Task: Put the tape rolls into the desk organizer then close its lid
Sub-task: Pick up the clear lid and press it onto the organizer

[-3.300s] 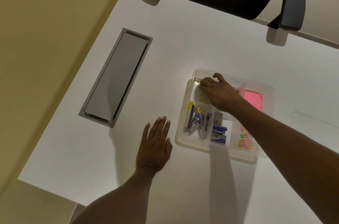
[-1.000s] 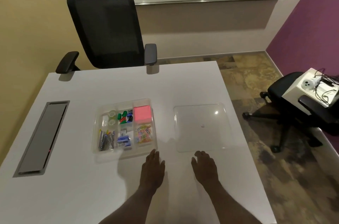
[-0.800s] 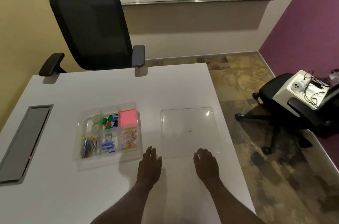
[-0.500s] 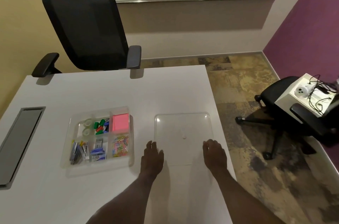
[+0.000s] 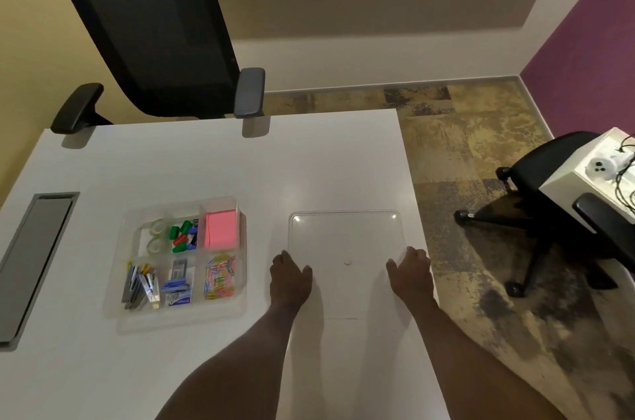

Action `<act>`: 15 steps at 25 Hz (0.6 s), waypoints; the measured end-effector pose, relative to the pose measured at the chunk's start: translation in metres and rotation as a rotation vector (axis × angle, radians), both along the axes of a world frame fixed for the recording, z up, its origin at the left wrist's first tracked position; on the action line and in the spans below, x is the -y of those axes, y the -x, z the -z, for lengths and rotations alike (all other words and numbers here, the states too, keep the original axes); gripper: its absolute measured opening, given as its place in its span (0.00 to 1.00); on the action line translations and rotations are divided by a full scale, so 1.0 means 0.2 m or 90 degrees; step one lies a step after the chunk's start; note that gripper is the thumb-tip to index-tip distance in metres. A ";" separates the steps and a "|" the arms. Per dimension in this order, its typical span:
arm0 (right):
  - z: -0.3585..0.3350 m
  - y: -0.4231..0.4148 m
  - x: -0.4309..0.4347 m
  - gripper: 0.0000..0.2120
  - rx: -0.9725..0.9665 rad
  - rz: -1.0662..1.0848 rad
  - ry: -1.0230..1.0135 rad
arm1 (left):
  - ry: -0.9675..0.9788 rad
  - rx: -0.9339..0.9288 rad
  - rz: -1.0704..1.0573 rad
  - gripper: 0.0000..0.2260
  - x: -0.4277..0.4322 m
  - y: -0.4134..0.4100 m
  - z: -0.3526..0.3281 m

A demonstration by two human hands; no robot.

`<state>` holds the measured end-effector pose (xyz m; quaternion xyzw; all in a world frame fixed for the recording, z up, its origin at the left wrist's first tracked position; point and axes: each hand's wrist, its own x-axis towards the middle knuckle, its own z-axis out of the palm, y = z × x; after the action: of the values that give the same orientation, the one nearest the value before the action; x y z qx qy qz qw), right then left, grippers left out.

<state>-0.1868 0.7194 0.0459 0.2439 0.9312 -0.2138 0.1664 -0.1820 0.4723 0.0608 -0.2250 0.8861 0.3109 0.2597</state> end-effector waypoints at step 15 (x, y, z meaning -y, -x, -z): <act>-0.05 -0.04 0.07 0.11 -0.194 0.327 0.146 | -0.200 -0.156 -0.370 0.10 0.06 -0.10 -0.13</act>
<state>-0.1787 0.7057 0.0554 0.4158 0.8234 -0.3862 -0.0080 -0.1619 0.4608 0.0877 -0.3861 0.7511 0.5289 0.0837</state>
